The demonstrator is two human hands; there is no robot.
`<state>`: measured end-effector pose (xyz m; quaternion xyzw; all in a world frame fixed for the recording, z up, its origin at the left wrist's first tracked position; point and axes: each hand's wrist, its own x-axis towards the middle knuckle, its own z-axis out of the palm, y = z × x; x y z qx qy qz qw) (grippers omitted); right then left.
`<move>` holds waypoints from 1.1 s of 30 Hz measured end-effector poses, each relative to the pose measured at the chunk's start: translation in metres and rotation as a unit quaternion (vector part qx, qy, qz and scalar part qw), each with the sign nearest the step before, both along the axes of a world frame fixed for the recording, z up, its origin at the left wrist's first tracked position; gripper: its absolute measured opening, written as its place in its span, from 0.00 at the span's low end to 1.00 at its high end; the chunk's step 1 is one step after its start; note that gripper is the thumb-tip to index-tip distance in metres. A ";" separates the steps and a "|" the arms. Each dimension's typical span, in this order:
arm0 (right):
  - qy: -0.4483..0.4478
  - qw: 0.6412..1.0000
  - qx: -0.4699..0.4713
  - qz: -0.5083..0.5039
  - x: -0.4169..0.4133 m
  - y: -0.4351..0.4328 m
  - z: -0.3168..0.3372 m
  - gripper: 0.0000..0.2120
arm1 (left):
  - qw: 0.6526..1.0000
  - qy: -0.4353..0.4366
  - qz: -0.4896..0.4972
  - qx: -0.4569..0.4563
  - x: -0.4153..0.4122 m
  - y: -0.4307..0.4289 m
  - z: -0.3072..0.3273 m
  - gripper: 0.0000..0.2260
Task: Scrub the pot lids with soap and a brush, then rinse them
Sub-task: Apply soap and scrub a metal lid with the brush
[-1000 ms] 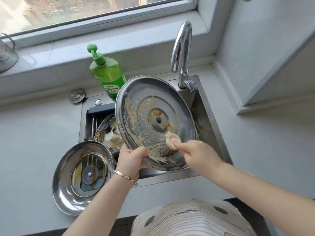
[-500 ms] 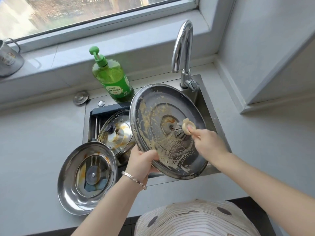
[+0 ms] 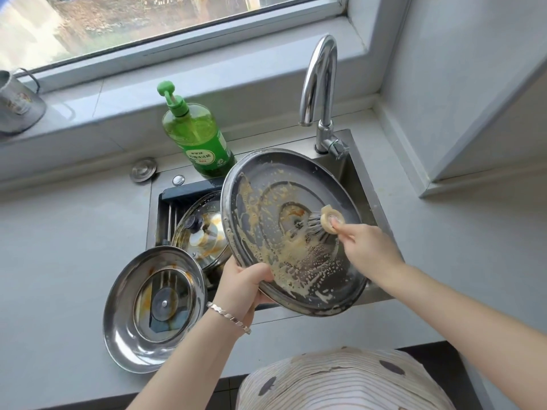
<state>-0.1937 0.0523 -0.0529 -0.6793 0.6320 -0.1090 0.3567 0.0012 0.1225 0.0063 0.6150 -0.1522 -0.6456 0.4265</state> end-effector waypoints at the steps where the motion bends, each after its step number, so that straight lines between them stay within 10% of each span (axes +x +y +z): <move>1: 0.010 1.000 -0.001 -0.009 -0.003 0.000 -0.001 0.16 | 1.000 -0.002 -0.007 0.002 0.000 0.000 -0.001 0.25; 6: -0.070 0.986 -0.085 0.127 0.031 0.025 0.028 0.19 | 0.998 -0.039 -0.053 -0.015 -0.002 -0.006 0.001 0.20; 11: 0.041 0.998 -0.050 -0.006 0.004 -0.032 0.010 0.17 | 0.996 -0.024 -0.088 -0.012 0.001 -0.007 0.009 0.18; 33: 0.031 0.996 -0.041 0.070 0.014 0.010 0.020 0.18 | 0.997 -0.029 -0.066 -0.035 0.011 -0.007 0.005 0.22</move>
